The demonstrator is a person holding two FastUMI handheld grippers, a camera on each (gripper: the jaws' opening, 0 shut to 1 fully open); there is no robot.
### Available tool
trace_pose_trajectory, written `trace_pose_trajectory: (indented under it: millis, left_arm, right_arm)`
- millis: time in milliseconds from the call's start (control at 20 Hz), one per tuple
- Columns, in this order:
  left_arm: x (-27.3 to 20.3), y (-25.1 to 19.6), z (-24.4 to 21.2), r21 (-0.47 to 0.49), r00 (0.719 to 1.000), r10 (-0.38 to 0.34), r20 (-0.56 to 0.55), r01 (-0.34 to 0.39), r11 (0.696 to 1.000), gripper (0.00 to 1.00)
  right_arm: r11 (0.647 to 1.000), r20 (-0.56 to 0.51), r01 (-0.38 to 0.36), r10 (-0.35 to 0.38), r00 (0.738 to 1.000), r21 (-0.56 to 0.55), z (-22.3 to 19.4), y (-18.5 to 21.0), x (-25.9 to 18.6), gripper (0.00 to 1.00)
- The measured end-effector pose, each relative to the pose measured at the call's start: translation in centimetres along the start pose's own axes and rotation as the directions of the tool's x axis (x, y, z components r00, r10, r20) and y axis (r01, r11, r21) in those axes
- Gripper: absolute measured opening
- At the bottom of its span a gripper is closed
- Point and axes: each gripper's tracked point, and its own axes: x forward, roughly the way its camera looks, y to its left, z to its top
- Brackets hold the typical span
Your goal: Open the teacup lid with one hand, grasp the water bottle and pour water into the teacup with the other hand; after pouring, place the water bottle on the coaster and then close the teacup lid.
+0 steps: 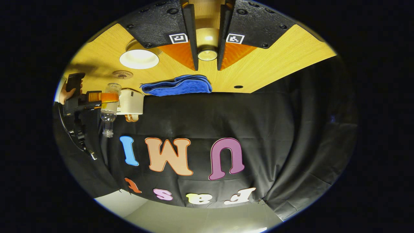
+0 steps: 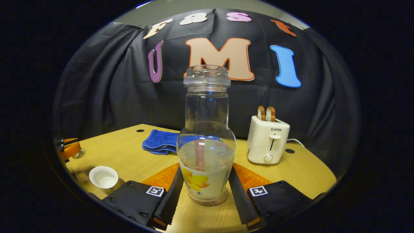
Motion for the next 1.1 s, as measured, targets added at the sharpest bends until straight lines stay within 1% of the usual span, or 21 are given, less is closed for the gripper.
trace_pose_trajectory:
  millis: [150, 250, 450, 600, 900, 1100]
  left_arm:
    - [0.0, 0.0, 0.1, 0.001, 1.000, -0.001, 0.001, 0.001, 1.000, 0.28]
    - [0.1, 0.0, 0.0, 0.002, 1.000, -0.001, 0.002, 0.001, 1.000, 0.28]
    - [0.0, 0.0, 0.1, 0.002, 1.000, -0.003, 0.002, 0.003, 1.000, 0.28]
    - [0.0, -0.1, 0.0, 0.002, 1.000, -0.003, 0.001, 0.003, 1.000, 0.28]
    - [0.1, 0.0, 0.1, 0.001, 1.000, -0.004, 0.002, 0.004, 1.000, 0.28]
    - [0.1, -0.1, 0.0, 0.000, 1.000, -0.005, 0.001, 0.005, 1.000, 0.28]
  right_arm:
    - [0.999, -0.027, 0.000, 0.001, 1.000, 0.043, -0.3, 0.4, -0.1, 0.80]
    - [0.999, -0.036, 0.001, 0.000, 0.999, 0.034, -0.3, 0.3, 0.0, 0.80]
    - [1.000, -0.046, 0.001, 0.000, 0.999, 0.018, -1.6, 0.5, 0.9, 0.80]
    - [1.000, -0.073, 0.007, -0.005, 0.997, 0.021, -2.6, 0.5, 1.7, 0.80]
    - [1.000, -0.063, 0.009, -0.009, 0.998, 0.006, -2.3, 0.5, 1.6, 0.80]
    - [1.000, -0.079, 0.004, -0.002, 0.997, 0.024, -2.6, 0.5, 1.9, 0.80]
